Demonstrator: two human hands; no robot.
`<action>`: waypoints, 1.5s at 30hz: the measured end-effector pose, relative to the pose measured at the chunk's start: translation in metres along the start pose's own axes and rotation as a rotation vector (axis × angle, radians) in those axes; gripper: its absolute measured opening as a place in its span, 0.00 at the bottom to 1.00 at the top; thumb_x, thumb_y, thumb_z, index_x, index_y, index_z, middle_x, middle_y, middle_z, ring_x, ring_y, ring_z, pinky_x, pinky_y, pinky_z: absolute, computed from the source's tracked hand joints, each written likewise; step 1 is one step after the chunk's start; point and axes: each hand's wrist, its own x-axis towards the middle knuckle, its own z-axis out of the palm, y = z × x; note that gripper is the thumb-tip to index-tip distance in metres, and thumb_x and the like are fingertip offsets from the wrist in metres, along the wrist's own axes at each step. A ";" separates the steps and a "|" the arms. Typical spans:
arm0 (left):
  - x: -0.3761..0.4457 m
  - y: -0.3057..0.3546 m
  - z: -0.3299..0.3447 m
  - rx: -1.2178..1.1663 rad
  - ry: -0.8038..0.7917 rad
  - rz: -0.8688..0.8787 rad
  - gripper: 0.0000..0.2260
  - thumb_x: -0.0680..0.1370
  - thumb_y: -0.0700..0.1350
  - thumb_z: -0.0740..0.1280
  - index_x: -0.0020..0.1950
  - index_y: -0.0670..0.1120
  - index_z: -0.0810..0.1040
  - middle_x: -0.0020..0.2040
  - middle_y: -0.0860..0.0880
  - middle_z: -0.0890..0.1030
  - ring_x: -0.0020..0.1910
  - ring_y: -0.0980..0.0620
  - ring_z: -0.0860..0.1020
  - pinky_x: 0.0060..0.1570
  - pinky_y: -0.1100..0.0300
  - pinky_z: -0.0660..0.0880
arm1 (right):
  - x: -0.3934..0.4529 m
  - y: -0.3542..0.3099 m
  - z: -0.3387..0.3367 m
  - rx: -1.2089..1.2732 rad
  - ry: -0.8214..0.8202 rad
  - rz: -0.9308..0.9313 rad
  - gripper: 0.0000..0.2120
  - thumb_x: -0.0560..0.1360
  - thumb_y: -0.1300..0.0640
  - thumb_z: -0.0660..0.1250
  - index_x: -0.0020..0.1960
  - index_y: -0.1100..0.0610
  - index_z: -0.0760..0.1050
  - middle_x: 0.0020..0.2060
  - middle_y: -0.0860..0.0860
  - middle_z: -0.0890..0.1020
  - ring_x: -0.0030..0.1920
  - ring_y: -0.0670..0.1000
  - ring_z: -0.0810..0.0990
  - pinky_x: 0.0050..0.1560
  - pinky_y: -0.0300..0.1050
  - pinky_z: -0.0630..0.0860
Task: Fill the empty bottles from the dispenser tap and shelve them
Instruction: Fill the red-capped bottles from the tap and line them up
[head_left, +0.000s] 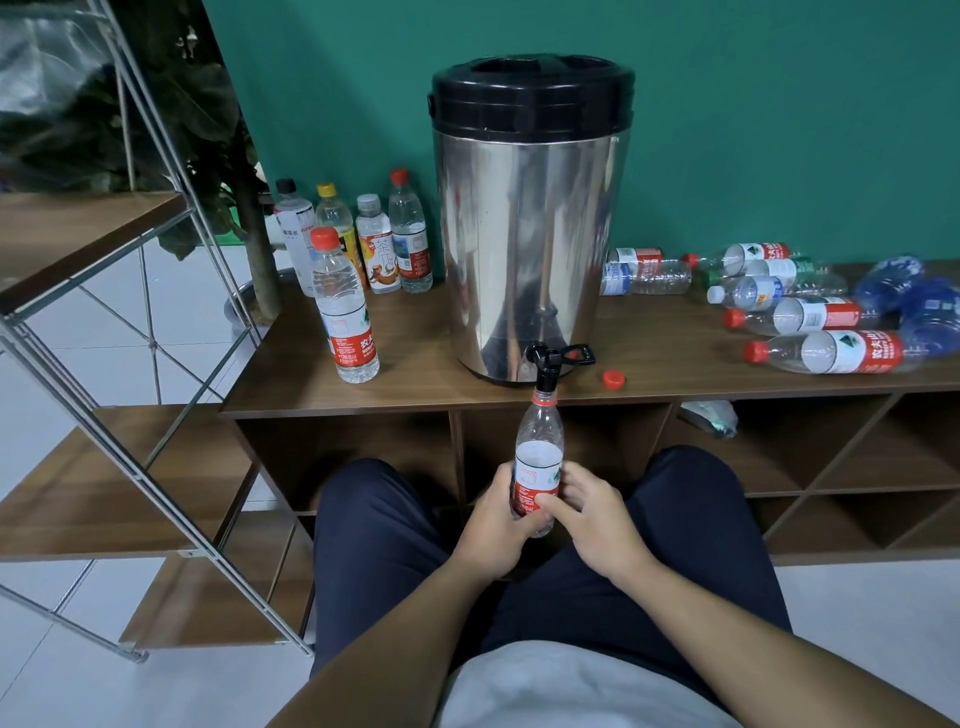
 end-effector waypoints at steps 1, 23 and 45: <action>0.000 0.000 0.000 -0.002 0.001 0.000 0.25 0.82 0.46 0.78 0.77 0.54 0.73 0.64 0.56 0.85 0.63 0.57 0.85 0.58 0.65 0.81 | 0.000 0.000 0.000 0.001 -0.003 0.003 0.24 0.81 0.62 0.76 0.76 0.52 0.78 0.62 0.45 0.88 0.64 0.47 0.87 0.68 0.56 0.83; 0.001 -0.004 0.001 0.024 -0.004 0.008 0.25 0.82 0.45 0.78 0.77 0.54 0.73 0.64 0.56 0.85 0.64 0.58 0.84 0.60 0.64 0.81 | -0.001 0.000 -0.001 -0.023 0.007 0.000 0.23 0.81 0.61 0.76 0.75 0.52 0.79 0.62 0.44 0.89 0.63 0.46 0.87 0.67 0.54 0.84; 0.003 -0.005 0.001 0.036 -0.007 -0.012 0.26 0.82 0.45 0.78 0.77 0.53 0.73 0.65 0.56 0.85 0.62 0.61 0.84 0.58 0.68 0.79 | 0.000 0.001 0.000 -0.012 0.023 -0.004 0.22 0.80 0.65 0.76 0.73 0.55 0.80 0.60 0.45 0.89 0.62 0.47 0.88 0.66 0.52 0.84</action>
